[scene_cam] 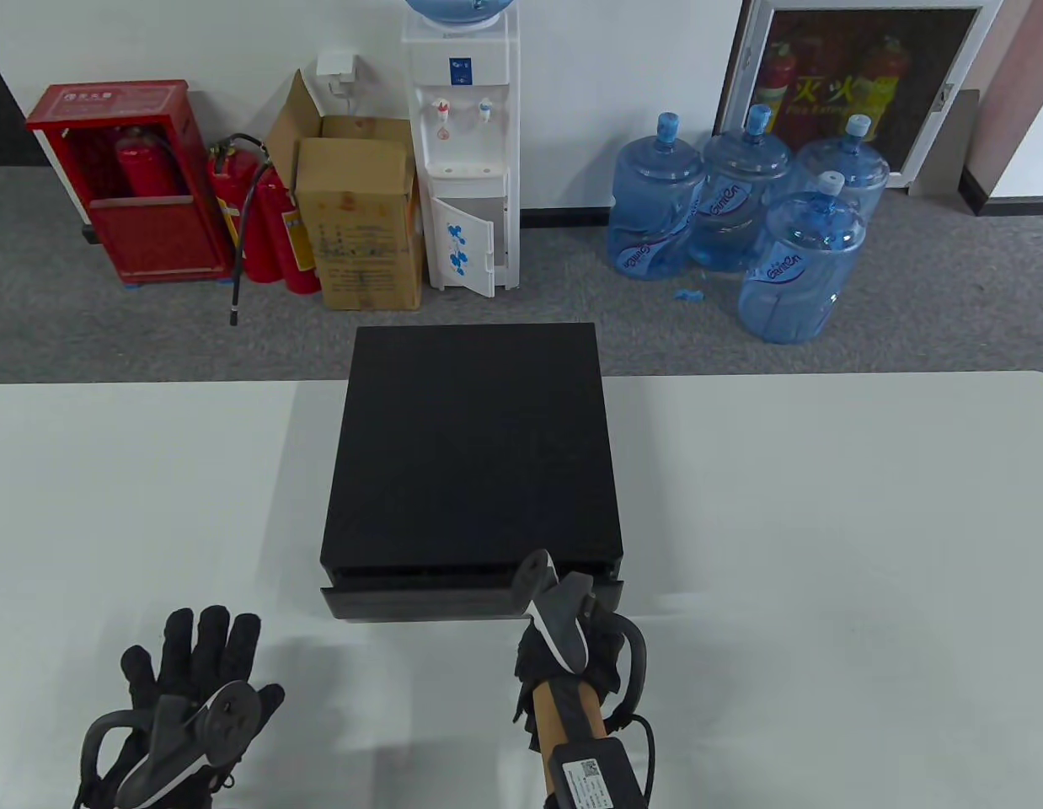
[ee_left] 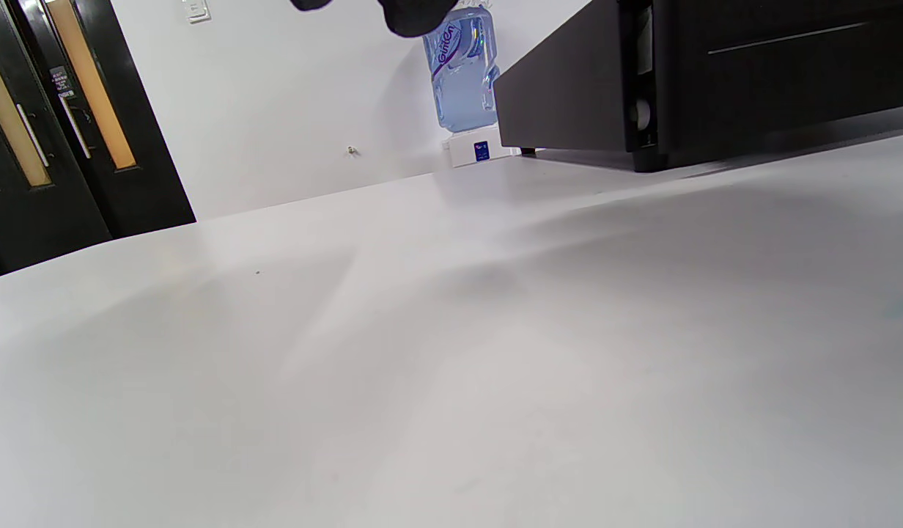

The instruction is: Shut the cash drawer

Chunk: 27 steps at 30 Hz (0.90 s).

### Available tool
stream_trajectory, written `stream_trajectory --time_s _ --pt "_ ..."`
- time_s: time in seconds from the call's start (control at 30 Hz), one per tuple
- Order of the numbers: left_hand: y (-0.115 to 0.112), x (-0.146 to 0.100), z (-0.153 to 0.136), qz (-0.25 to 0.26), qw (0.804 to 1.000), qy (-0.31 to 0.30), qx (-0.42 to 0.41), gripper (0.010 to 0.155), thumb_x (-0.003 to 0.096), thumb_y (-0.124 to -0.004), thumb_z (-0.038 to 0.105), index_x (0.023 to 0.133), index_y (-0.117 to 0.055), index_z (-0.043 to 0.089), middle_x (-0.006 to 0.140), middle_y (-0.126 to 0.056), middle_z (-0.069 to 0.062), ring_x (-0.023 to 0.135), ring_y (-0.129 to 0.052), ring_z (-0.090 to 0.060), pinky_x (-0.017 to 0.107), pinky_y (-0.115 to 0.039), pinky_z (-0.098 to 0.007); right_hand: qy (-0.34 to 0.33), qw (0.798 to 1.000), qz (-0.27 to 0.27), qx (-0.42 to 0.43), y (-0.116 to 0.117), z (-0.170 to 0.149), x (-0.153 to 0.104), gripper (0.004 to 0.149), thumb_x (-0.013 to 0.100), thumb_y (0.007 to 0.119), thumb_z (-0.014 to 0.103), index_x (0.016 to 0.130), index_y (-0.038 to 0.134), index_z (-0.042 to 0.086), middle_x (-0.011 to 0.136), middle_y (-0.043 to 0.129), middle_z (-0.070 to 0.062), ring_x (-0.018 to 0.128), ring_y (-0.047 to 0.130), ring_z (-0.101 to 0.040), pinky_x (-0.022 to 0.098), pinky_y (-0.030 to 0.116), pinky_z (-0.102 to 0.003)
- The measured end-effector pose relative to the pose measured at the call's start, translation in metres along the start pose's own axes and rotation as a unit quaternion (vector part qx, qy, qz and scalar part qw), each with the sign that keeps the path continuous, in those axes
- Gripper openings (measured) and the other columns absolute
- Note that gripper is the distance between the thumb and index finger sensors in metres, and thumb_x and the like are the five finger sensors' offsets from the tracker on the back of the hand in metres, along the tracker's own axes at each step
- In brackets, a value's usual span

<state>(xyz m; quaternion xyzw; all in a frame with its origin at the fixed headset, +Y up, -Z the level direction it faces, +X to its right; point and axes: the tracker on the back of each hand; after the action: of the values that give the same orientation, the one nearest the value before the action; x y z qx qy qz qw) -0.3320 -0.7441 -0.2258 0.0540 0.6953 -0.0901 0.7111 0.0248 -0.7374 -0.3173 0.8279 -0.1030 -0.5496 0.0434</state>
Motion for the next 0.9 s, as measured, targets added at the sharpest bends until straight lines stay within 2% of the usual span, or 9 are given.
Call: stream_trajectory --time_s 0.27,0.9 --pt "-0.001 0.001 0.004 -0.003 1.000 -0.008 0.004 0.083 0.0496 -0.043 0.071 0.119 -0.020 0.032 0.131 -0.031 -0.011 0.120 -0.026 -0.045 0.075 -0.030 -0.076 0.009 0.999 0.000 0.032 0.001 0.000 0.006 0.041 0.043 0.070 0.048 0.069 0.091 0.026 0.066 0.102 0.001 0.055 0.106 -0.021 0.048 0.090 -0.046" --pt "-0.001 0.003 0.008 -0.004 1.000 -0.018 0.008 0.083 0.0497 -0.043 0.071 0.119 -0.019 0.032 0.131 -0.031 -0.010 0.121 -0.026 -0.044 0.076 -0.030 -0.075 0.025 0.998 0.016 0.061 0.000 0.003 0.023 0.041 0.043 0.070 0.049 0.070 0.091 0.027 0.065 0.102 0.001 0.054 0.106 -0.020 0.047 0.090 -0.045"
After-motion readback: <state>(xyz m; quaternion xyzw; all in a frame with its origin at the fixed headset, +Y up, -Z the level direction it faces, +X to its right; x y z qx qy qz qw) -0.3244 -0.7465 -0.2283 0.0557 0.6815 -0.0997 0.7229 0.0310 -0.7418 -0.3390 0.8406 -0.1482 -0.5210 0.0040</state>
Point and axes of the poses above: the tracker on the back of each hand, its own z axis roughly to the thumb side, its own x axis roughly from the wrist to the fingertips, y = z × x
